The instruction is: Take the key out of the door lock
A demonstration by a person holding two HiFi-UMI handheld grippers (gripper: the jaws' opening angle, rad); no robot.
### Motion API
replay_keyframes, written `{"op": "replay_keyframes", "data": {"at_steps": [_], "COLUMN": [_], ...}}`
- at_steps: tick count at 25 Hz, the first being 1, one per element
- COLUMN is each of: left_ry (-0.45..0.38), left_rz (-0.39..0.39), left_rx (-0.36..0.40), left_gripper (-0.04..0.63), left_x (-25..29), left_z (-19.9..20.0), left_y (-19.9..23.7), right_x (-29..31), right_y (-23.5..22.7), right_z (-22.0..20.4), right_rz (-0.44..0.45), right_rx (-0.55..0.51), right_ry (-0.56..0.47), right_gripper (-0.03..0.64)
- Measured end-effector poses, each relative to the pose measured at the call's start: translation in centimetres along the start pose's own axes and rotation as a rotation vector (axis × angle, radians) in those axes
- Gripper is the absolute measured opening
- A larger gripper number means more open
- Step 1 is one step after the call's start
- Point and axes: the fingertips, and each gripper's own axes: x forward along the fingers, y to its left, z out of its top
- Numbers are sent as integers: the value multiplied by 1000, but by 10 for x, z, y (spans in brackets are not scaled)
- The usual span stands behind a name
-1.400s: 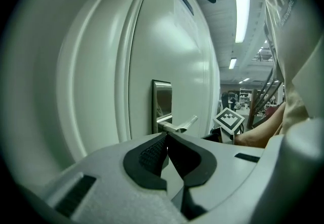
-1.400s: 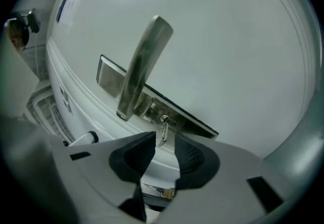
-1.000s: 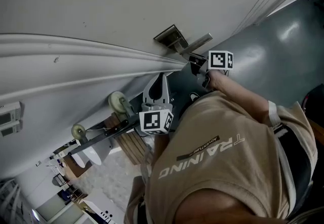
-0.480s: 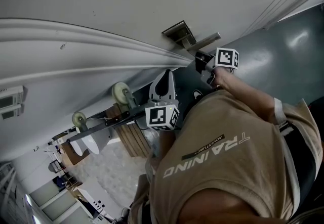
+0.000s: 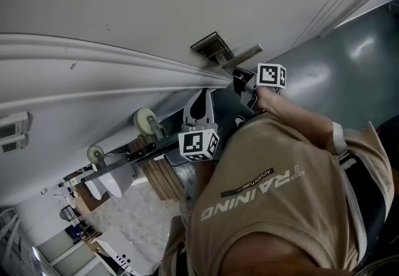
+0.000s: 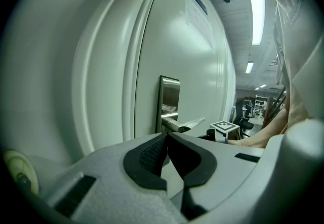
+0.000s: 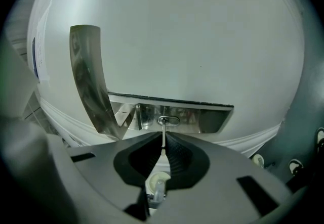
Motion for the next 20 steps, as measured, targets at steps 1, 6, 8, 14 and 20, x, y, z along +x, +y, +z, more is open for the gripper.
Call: {"op": "replay_keyframes", "data": {"at_steps": [1,6,8,14,20], "left_ry": [-7,-21,-22,-5,-28], "left_rz": [-2,-2,-10,-40,-60], "left_rx": [-14,-50,-48,-64,-73], "left_gripper": [6,6,6,6,6], "left_x": [0,-3,-1,3,-3], "left_z": [1,4,5,-4,-1], "left_y": [0,8,9,8,6], "right_x": [-1,-1,-2,-14,-24], "right_y": [0,-2,-1,0,1], "right_z": [0,0,0,-8,-16], "right_rz": [-1,18,22,31,-4], "right_rx": [1,17,15,7,-11], "right_ry": [-6,-27,-31,-16,12], "right_gripper": [28,28,28,28,28]}}
